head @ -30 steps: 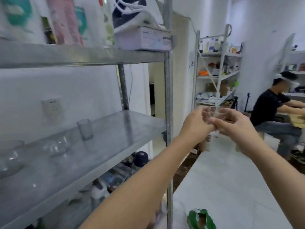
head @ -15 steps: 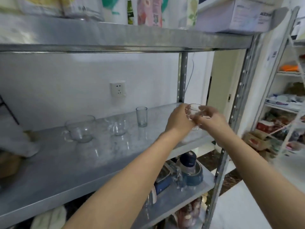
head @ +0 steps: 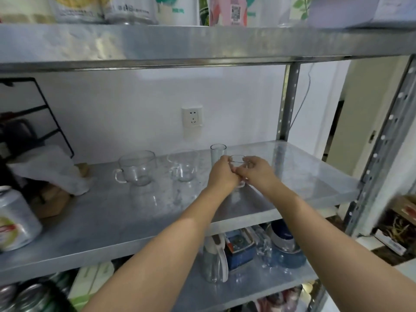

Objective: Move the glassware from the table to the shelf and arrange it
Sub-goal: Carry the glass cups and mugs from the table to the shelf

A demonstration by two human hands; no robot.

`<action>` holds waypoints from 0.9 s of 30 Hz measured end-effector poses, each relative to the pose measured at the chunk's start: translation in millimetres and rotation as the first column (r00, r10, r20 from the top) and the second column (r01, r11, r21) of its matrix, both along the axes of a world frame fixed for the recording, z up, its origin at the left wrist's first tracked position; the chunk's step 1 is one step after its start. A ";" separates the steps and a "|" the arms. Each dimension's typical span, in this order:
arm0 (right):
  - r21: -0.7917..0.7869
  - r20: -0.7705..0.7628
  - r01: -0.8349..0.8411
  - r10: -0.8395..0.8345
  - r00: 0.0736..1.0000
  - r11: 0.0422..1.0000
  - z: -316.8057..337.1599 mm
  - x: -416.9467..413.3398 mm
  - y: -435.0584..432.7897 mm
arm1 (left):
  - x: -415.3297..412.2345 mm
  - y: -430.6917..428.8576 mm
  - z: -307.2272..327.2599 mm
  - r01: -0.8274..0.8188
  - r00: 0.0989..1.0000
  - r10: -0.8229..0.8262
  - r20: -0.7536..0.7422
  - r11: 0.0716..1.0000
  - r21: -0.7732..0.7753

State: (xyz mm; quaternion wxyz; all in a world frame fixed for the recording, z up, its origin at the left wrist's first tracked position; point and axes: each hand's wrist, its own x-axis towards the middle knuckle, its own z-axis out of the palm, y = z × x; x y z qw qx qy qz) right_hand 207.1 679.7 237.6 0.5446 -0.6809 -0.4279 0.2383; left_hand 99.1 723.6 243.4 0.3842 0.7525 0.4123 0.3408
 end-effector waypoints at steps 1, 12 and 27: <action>-0.003 -0.001 -0.003 0.003 1.000 1.000 -1.2 0.8 2.0 | 0.8 0.8 -0.7 -0.006 1.000 0.006 -0.007 1.000 -0.003; -0.003 -0.010 -0.022 0.022 1.000 1.000 0.5 9.6 13.9 | 7.3 8.8 3.0 0.012 0.998 -0.012 -0.055 1.000 -0.012; 0.066 0.011 0.031 -0.032 0.999 0.997 18.4 1.3 -14.5 | 0.4 7.7 10.9 -0.009 0.999 0.014 -0.041 0.992 0.129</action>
